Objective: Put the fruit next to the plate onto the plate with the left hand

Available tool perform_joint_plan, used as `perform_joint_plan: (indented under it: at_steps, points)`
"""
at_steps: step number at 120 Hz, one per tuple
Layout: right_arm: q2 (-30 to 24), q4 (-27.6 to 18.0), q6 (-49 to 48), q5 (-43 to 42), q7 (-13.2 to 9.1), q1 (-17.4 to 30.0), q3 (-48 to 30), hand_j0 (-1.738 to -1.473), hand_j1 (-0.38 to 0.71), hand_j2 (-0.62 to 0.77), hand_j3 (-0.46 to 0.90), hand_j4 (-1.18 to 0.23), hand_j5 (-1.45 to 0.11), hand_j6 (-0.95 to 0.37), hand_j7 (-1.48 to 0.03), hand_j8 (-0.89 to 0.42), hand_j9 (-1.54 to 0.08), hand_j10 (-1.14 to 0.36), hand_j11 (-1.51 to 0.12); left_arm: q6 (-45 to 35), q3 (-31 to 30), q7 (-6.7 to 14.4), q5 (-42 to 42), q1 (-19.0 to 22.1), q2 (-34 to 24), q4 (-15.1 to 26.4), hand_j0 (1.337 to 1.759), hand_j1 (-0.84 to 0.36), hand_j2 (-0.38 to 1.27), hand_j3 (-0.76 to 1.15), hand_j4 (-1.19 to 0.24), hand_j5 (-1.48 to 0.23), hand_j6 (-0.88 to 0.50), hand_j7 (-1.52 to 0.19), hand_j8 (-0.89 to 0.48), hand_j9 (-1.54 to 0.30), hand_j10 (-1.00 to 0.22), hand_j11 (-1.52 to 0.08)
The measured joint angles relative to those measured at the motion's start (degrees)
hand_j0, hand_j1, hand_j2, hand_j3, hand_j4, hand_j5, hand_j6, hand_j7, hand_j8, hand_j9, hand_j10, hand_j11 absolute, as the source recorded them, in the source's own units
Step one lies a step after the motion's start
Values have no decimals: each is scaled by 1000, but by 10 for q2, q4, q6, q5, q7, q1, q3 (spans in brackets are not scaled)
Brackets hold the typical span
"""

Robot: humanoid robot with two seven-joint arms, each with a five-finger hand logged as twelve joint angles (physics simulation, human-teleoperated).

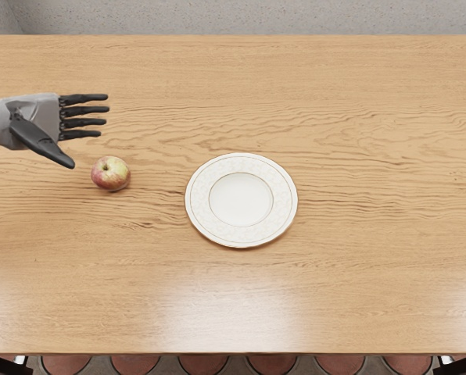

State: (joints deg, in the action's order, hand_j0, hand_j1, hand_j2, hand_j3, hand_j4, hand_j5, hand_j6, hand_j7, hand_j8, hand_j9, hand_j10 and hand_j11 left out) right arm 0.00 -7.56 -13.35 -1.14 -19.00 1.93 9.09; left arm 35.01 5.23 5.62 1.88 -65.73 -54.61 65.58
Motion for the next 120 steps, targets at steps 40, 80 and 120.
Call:
perform_joint_plan:
  at_steps: [40, 80, 120]
  points:
    - [0, 0, 0, 0, 0, 3, -1, -1658, -349, 0, 0, 0, 0, 0, 0, 0, 0, 0, 0, 0, 2, 0, -73, -5, -2, -4, 1658, 338, 3, 0, -10, -13, -10, -13, -10, -13, -10, -13]
    - [0, 0, 0, 0, 0, 3, -1, -1658, -349, 0, 0, 0, 0, 0, 0, 0, 0, 0, 0, -67, -323, -3, -88, -296, 44, -31, 1658, 338, 3, 0, -11, -13, -11, -13, -11, -13, -11, -13]
    - [0, 0, 0, 0, 0, 3, -1, -1658, -349, 0, 0, 0, 0, 0, 0, 0, 0, 0, 0, -357, -516, -3, -71, -323, 150, -1, 1658, 329, 4, 0, -19, -23, -19, -23, -19, -23, -18, -22]
